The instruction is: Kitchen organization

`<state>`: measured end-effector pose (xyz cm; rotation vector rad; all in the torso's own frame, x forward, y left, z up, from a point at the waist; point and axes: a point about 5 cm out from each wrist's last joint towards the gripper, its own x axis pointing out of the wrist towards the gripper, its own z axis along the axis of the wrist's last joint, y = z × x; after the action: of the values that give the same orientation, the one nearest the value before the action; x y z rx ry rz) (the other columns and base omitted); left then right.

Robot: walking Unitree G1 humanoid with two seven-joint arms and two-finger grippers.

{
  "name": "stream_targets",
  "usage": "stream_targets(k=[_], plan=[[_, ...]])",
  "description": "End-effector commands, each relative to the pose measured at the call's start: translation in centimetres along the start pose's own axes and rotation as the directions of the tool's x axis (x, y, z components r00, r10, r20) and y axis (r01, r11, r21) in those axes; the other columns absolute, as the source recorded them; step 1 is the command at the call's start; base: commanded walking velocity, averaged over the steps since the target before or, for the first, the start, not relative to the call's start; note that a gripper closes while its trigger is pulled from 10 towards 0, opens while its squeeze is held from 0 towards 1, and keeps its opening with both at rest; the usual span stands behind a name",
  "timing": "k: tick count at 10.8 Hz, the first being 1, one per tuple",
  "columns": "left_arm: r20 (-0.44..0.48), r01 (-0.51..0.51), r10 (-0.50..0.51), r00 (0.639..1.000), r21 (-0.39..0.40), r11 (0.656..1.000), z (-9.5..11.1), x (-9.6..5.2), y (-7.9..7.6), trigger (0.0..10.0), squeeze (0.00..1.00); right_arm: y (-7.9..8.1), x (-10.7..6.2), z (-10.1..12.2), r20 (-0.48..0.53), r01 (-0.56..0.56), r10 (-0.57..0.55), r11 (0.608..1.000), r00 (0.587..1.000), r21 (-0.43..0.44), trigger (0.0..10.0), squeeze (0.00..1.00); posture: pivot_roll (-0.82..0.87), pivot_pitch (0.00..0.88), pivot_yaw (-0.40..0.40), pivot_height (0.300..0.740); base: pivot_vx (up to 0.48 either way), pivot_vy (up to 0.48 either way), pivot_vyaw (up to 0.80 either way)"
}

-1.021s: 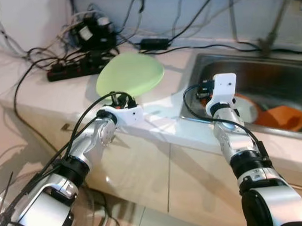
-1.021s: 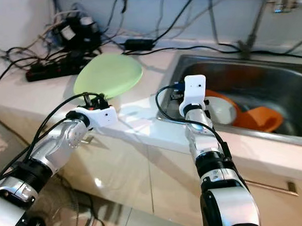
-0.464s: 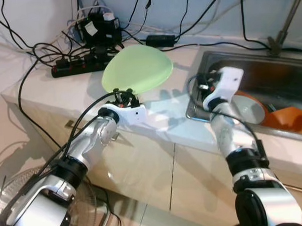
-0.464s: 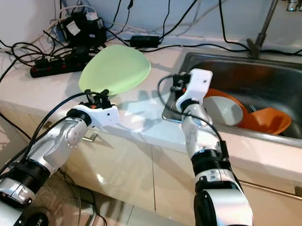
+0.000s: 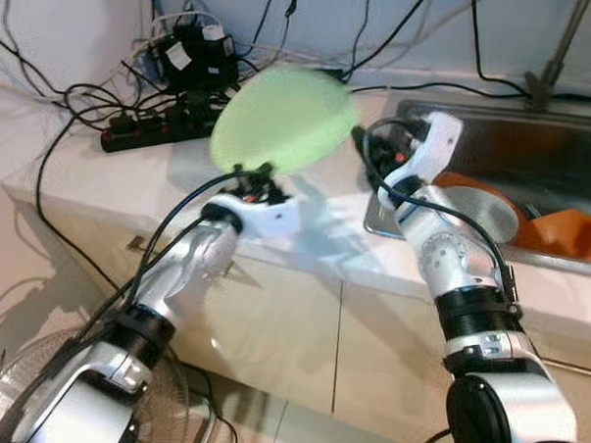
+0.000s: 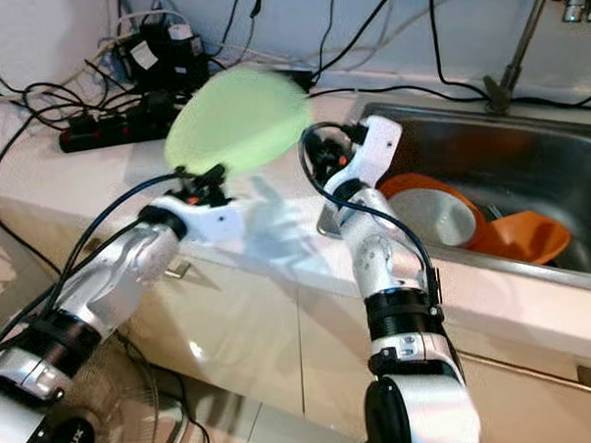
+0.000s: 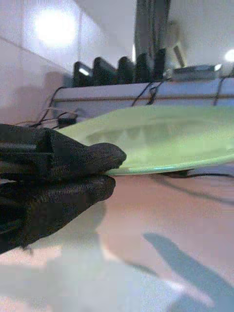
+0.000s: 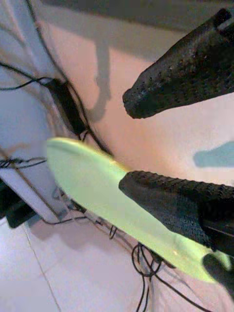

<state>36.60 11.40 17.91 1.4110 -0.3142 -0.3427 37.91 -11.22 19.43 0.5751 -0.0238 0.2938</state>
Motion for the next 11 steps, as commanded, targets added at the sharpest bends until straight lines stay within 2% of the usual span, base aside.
stream_targets(k=[1, 4, 5, 7, 9, 11], plan=[[0.043, -0.093, 0.092, 0.995, 0.020, 0.995, 0.83, 0.51, 2.32, 10.0, 0.00, 0.13, -0.08, 0.31, 0.002, -0.004, 0.004, 1.000, 1.000, 0.027, 10.0, 0.00, 0.22, 0.000, 0.058, 0.725, 0.000, 0.000, 0.00], [0.056, -0.089, 0.088, 0.995, 0.014, 0.996, 1.15, 0.50, 2.20, 10.0, 0.00, 0.27, -0.33, 0.44, -0.011, -0.006, 0.007, 0.997, 1.000, 0.080, 10.0, 0.00, 0.22, 0.000, 0.057, 0.725, 0.000, 0.000, 0.00], [0.053, -0.082, 0.082, 0.995, 0.013, 0.997, 1.08, 0.51, 2.07, 10.0, 0.00, 0.45, -0.34, 0.60, 0.000, -0.020, 0.021, 0.991, 1.000, 0.131, 10.0, 0.00, 0.22, 0.000, 0.058, 0.725, 0.000, 0.000, 0.00], [0.045, -0.078, 0.078, 0.996, 0.008, 0.997, 0.94, 0.52, 2.03, 10.0, 0.00, 0.54, -0.47, 0.95, 0.008, -0.026, 0.025, 0.986, 1.000, 0.164, 10.0, 0.00, 0.22, 0.000, 0.057, 0.725, 0.000, 0.000, 0.00], [0.035, -0.067, 0.067, 0.997, -0.004, 0.998, 0.80, 0.50, 1.73, 10.0, 0.00, 0.82, -0.48, 1.13, 0.022, -0.044, 0.039, 0.969, 0.999, 0.243, 10.0, 0.00, 0.22, 0.000, 0.057, 0.725, 0.000, 0.000, 0.00], [0.038, -0.064, 0.064, 0.997, -0.005, 0.998, 0.86, 0.46, 1.72, 10.0, 0.00, 0.87, -0.47, 0.83, 0.009, -0.038, 0.037, 0.967, 0.999, 0.250, 10.0, 0.00, 0.22, 0.000, 0.055, 0.725, 0.000, 0.000, 0.00]])
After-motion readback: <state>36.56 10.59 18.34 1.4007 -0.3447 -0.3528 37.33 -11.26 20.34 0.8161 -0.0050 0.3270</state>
